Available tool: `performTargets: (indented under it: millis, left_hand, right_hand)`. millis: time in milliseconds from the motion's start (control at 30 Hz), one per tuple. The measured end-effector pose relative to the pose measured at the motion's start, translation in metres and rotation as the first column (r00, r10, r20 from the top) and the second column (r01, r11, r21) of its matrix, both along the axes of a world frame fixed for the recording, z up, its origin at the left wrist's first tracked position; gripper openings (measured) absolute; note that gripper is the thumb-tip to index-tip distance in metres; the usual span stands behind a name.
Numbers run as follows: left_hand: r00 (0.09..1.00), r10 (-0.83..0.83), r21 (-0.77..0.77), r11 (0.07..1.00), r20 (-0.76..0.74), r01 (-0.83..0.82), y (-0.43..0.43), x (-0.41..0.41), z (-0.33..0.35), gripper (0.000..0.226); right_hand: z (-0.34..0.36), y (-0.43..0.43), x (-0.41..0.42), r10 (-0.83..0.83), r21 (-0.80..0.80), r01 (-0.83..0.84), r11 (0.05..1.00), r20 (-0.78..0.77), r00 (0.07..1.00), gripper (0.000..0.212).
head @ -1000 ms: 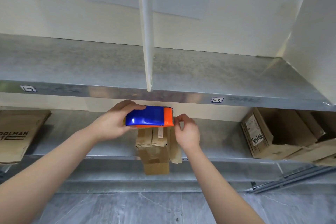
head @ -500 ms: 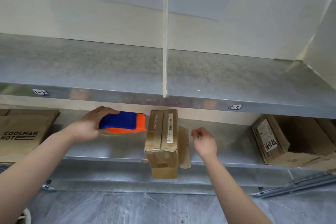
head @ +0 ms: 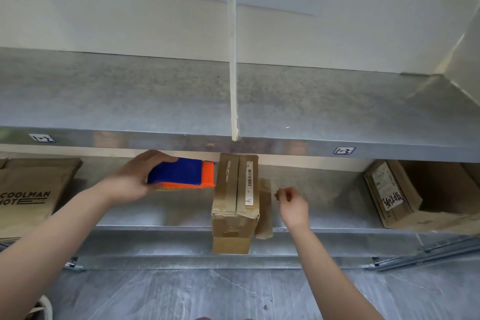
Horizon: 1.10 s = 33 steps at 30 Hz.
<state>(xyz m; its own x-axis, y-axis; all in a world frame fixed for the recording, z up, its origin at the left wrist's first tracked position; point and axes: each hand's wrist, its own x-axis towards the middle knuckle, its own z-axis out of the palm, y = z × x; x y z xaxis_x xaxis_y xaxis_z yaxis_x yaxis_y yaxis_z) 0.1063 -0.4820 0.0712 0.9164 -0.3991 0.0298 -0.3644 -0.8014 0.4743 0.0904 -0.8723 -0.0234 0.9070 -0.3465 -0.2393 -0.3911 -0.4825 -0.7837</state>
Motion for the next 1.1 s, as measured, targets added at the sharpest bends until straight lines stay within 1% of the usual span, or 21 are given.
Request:
performTargets:
  millis: [33,67,100,133,167,233,300,367,400,500,567,667,867,933,1033,1100]
  left_hand:
    - [1.0,0.002,-0.007,1.0,0.008,-0.002,-0.001,-0.002,0.001,0.065]
    - [1.0,0.01,-0.021,1.0,0.012,-0.01,-0.003,-0.004,0.001,0.067]
    - [1.0,0.02,-0.04,0.999,0.011,-0.02,-0.004,-0.007,0.001,0.07]
    - [0.999,0.033,-0.063,0.998,0.006,-0.033,-0.006,-0.009,0.001,0.074]
    - [0.999,0.05,-0.084,0.995,-0.003,-0.05,-0.008,-0.012,0.001,0.08]
    - [0.997,0.078,-0.107,0.991,-0.014,-0.079,-0.012,-0.019,0.001,0.085]
    - [0.996,0.094,-0.107,0.99,-0.007,-0.094,-0.016,-0.026,0.001,0.086]
    - [0.994,0.111,-0.115,0.987,-0.006,-0.111,-0.018,-0.031,0.0,0.085]
    - [0.993,0.117,-0.121,0.986,-0.004,-0.116,-0.019,-0.033,-0.001,0.083]
    - [0.991,0.135,-0.141,0.981,-0.008,-0.135,-0.022,-0.035,-0.004,0.074]
    - [0.989,0.145,-0.149,0.978,-0.009,-0.144,-0.025,-0.035,-0.005,0.068]
    - [0.994,0.111,-0.11,0.988,0.0,-0.11,-0.024,-0.033,-0.004,0.075]
    - [0.995,0.102,0.094,0.99,0.018,-0.103,-0.025,-0.026,-0.001,0.064]
    - [0.993,0.112,0.141,0.983,0.023,-0.115,-0.026,-0.025,0.002,0.066]
    - [0.993,0.114,0.185,0.976,0.038,-0.12,-0.03,-0.024,0.004,0.067]
    - [0.991,0.127,0.194,0.972,0.037,-0.132,-0.034,-0.025,0.006,0.067]
  right_hand:
    - [0.002,0.001,-0.001,-0.046,0.099,0.045,0.994,0.011,0.999,0.019]
    - [0.002,0.002,-0.002,-0.102,0.235,0.096,0.967,0.015,0.995,0.018]
    - [0.007,0.003,-0.004,-0.149,0.382,0.14,0.914,-0.006,0.989,0.017]
    - [0.012,0.004,-0.007,-0.183,0.52,0.169,0.837,-0.026,0.983,0.016]
    - [0.017,0.005,-0.01,-0.198,0.623,0.181,0.761,-0.042,0.979,0.016]
    - [0.026,0.007,-0.016,-0.22,0.786,0.189,0.589,-0.069,0.973,0.018]
    - [0.034,0.008,-0.019,-0.253,0.885,0.213,0.414,-0.113,0.961,0.022]
    - [0.039,0.009,-0.021,-0.281,0.927,0.25,0.279,-0.17,0.945,0.023]
    - [0.042,0.009,-0.021,-0.279,0.937,0.262,0.232,-0.194,0.941,0.022]
    - [0.049,0.009,-0.024,-0.252,0.955,0.252,0.158,-0.207,0.945,0.014]
    - [0.049,0.007,-0.026,-0.228,0.969,0.206,0.135,-0.172,0.958,0.008]
    - [0.049,0.005,-0.025,-0.194,0.977,0.145,0.154,-0.115,0.974,0.015]
    - [0.063,0.011,-0.024,-0.055,0.968,-0.089,0.234,0.105,0.993,0.015]
    - [0.067,0.014,-0.023,-0.025,0.955,-0.123,0.269,0.134,0.991,0.02]
    - [0.071,0.015,-0.023,-0.018,0.932,-0.154,0.327,0.17,0.985,0.018]
    - [0.076,0.016,-0.023,-0.044,0.897,-0.165,0.409,0.2,0.979,0.018]
